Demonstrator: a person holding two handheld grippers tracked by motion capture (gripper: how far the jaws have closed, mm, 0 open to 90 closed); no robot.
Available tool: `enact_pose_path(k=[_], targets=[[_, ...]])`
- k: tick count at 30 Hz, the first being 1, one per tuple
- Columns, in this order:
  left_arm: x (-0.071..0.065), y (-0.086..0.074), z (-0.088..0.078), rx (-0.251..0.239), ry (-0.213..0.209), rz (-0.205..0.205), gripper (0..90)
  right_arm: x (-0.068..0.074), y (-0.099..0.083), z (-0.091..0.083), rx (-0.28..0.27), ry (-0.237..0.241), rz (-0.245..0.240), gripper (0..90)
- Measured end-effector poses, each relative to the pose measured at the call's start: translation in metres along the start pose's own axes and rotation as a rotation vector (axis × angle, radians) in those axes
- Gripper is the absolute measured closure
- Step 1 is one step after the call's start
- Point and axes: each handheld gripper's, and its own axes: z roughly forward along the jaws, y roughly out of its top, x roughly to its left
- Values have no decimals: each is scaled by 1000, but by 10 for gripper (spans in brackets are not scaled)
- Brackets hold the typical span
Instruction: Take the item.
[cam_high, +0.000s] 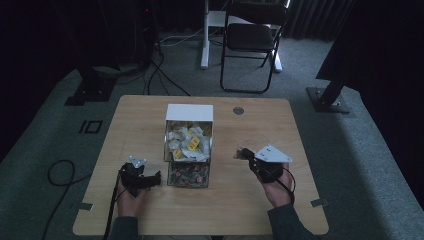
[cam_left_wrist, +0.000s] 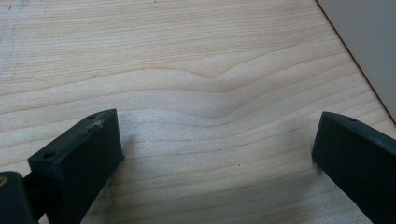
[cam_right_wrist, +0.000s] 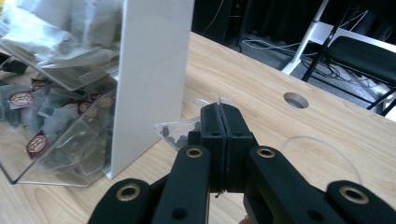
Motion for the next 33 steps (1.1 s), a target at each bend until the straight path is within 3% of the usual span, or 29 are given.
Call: enact_pose_path(k=[33], targets=[[0, 0, 0, 0, 0, 0, 20, -44, -5, 13, 31, -90, 76, 899]])
